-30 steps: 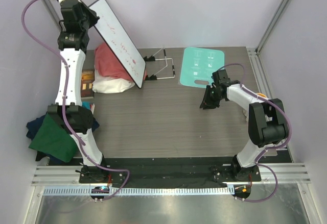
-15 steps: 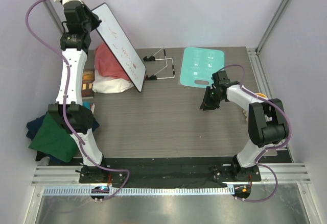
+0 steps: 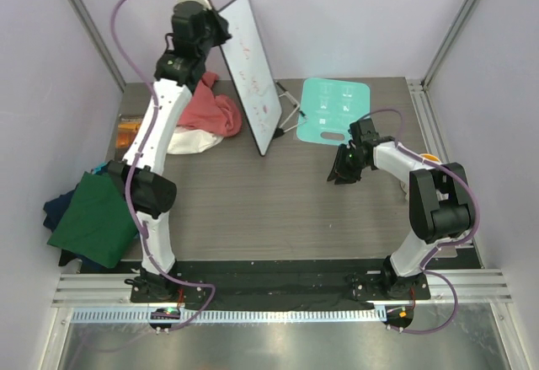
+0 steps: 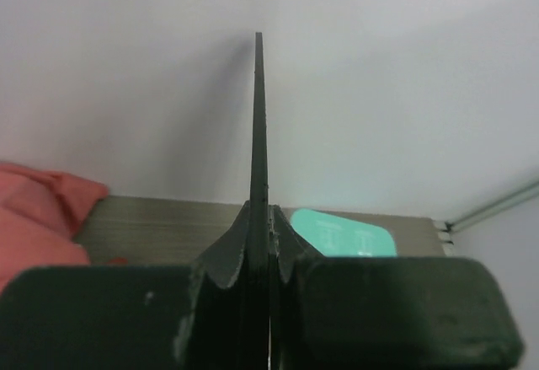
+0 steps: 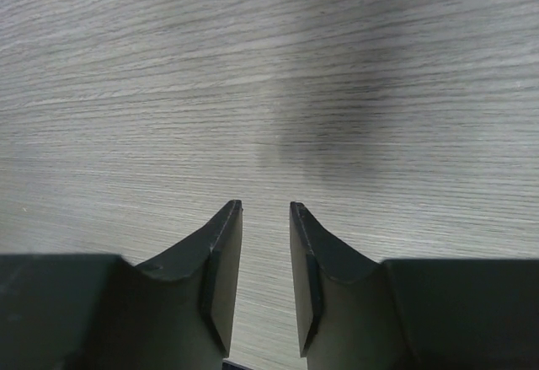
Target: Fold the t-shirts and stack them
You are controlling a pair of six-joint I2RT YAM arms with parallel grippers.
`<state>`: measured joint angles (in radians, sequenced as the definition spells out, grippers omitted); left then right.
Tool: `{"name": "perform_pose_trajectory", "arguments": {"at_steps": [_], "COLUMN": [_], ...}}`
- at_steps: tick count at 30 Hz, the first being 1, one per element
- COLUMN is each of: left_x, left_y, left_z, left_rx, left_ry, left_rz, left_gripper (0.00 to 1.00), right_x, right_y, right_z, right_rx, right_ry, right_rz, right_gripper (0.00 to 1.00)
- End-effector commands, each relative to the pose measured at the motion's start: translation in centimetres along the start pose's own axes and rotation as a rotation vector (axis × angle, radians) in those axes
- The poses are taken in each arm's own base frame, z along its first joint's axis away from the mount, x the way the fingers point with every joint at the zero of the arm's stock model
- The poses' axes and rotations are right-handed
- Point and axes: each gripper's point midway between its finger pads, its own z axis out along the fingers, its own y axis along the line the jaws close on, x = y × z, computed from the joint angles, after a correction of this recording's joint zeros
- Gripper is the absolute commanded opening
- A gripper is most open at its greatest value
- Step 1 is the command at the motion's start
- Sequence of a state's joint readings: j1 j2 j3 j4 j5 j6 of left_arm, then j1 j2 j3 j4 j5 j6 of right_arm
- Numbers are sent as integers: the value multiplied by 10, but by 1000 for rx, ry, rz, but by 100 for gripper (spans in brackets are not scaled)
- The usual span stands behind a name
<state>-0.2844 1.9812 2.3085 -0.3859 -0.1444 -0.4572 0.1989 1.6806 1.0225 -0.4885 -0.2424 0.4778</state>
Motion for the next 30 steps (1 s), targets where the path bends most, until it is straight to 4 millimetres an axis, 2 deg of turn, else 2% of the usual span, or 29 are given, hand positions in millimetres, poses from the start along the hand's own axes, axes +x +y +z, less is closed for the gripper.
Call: {"name": "perform_pose_trajectory", "arguments": {"at_steps": [1,4,8,13,18,22,23,26,28,30], "left_x": [-8,-3,-7,-24,-49,-77,-90,-108,-113,-108], "left_y": [-51,-47,-42,-24,18,53,65,88,97,103], "left_z": [-2,-2,-7,-14,-22,-36,-44,-58,-64,-65], "left_rx": [132,117,93,54,-37,-115,-139,-193,-217,-234], "left_ry": [-51,-41,-48,-76,-120,-173,-196,-231,-237,-223], "left_rz": [-43,-32,-9,-9,-4,7,10,27,36,48], "left_gripper": [0,0,0,0,0,0,1,0,0,0], "right_x": [-2,0,1,-5,-6,-5,-5,-5,-5,-6], "right_y": [4,2,3,8,9,8,8,8,7,8], "right_z": [-3,-4,-3,-3,-4,-6,-6,-5,-3,-2], "right_rx": [-24,-22,-27,-41,-44,-42,-42,-44,-41,-47], "right_ry": [-20,-23,-20,-26,-28,-29,-29,-20,-14,-11], "right_rz": [5,3,3,1,-6,-13,-15,-19,-19,-26], "right_gripper": [38,42,43,44,46,46,47,47,47,47]}}
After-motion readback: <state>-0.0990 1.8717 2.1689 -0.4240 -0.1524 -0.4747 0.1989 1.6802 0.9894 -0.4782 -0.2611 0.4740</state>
